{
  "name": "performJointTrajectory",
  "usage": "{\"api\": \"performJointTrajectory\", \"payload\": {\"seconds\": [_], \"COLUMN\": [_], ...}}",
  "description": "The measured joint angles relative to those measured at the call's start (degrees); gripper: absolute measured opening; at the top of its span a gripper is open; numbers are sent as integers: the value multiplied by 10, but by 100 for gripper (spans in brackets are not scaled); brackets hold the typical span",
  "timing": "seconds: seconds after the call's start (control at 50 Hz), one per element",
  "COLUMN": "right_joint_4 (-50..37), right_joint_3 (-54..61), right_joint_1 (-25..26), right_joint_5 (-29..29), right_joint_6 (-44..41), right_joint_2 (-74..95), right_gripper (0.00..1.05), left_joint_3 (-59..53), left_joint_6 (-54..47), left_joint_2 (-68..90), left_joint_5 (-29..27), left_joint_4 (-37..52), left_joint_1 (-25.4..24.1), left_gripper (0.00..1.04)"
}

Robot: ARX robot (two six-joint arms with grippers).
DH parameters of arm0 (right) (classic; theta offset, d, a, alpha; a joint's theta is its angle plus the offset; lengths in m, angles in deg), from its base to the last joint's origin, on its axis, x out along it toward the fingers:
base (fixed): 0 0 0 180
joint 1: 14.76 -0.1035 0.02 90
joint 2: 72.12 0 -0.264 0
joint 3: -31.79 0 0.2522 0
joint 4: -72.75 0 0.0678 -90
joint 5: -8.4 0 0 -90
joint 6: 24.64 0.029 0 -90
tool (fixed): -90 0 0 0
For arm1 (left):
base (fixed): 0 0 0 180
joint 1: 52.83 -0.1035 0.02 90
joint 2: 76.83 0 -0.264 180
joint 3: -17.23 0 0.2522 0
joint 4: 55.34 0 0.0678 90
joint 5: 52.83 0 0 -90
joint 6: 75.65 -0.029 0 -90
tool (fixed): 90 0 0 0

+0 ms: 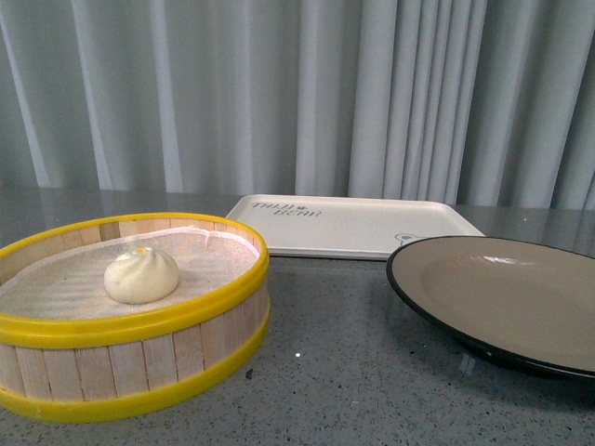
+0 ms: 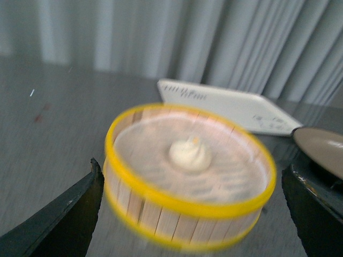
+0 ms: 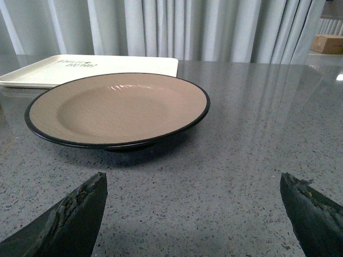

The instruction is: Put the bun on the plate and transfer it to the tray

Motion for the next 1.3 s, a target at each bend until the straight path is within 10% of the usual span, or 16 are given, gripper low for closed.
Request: {"api": "performJointTrajectory", "payload": {"seconds": [0.14, 0.561, 1.301], "right_joint_4": [0, 0, 0], "right_joint_3": [0, 0, 0], "right_joint_1": [0, 0, 0], "right_joint_5": [0, 0, 0], "right_joint_6": [0, 0, 0], "right_joint_2": [0, 0, 0], "right_gripper": [96, 96, 96], "left_joint_3": [99, 380, 409], "left_joint_6": [-54, -168, -155], "left_joint_2": [136, 351, 436], "left_joint_5": [59, 44, -100], "left_joint_4": [49, -273, -294], "left_joint_1": [10, 61, 165], "left_gripper": [98, 98, 98]}}
